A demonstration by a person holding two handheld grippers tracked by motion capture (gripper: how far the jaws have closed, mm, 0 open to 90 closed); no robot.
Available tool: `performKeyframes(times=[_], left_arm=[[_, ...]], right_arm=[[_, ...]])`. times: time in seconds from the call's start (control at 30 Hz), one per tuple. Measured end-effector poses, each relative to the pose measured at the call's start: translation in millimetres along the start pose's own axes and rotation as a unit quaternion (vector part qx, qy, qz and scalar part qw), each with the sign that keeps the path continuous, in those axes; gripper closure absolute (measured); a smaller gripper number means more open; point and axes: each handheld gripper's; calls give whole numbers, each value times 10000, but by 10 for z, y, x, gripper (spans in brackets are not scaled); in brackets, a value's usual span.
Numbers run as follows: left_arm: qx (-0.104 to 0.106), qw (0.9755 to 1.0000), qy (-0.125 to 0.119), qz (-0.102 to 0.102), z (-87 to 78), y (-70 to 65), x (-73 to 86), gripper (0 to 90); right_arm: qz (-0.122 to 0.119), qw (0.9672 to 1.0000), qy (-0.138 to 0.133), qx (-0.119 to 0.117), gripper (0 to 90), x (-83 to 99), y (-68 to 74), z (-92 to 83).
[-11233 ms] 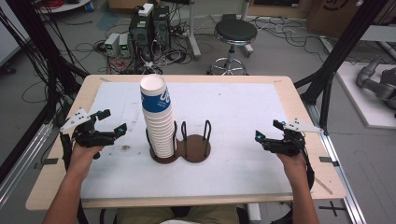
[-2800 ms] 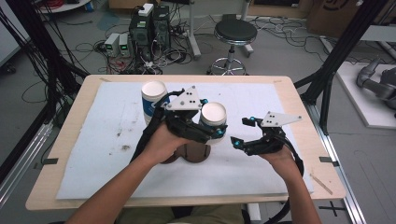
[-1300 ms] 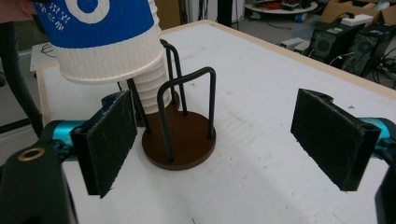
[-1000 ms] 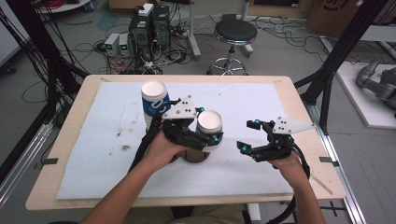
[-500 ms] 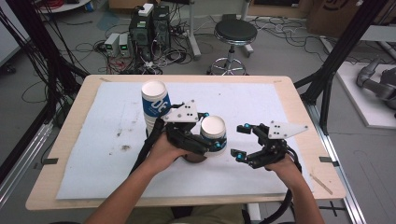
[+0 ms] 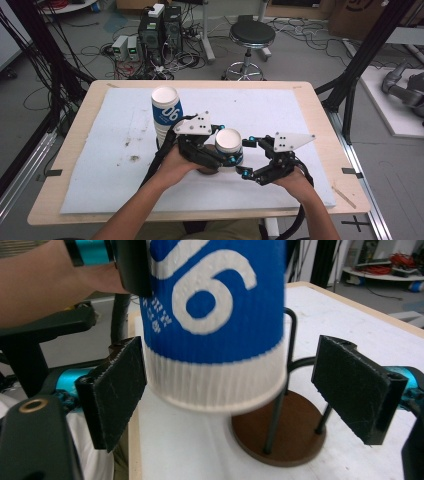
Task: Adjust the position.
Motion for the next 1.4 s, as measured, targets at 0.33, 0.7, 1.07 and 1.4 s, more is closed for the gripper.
performKeyframes(times=[0.33,0.7,1.07,1.4], left_arm=[[253,9997,44,36,67,-18,11,279],[344,9994,12,23,76,-23,13,286],[401,9991,146,-12,103,-36,21,287],[464,9981,413,6,25,-30,-14,187]], right_arm=[[-78,9997,-45,-206,143,-18,62,107],[-115,9992,58,-377,227,-38,80,150],[-124,9983,374,-428,263,-77,84,131],[-450,9956,801,-193,269,-166,112,87]])
Point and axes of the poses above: each handheld gripper's, and its own axes: z roughly forward along the jaws, x roughly out of its underside, y roughly to its left, and after that the axes turned 5 degrees about x, right-handed
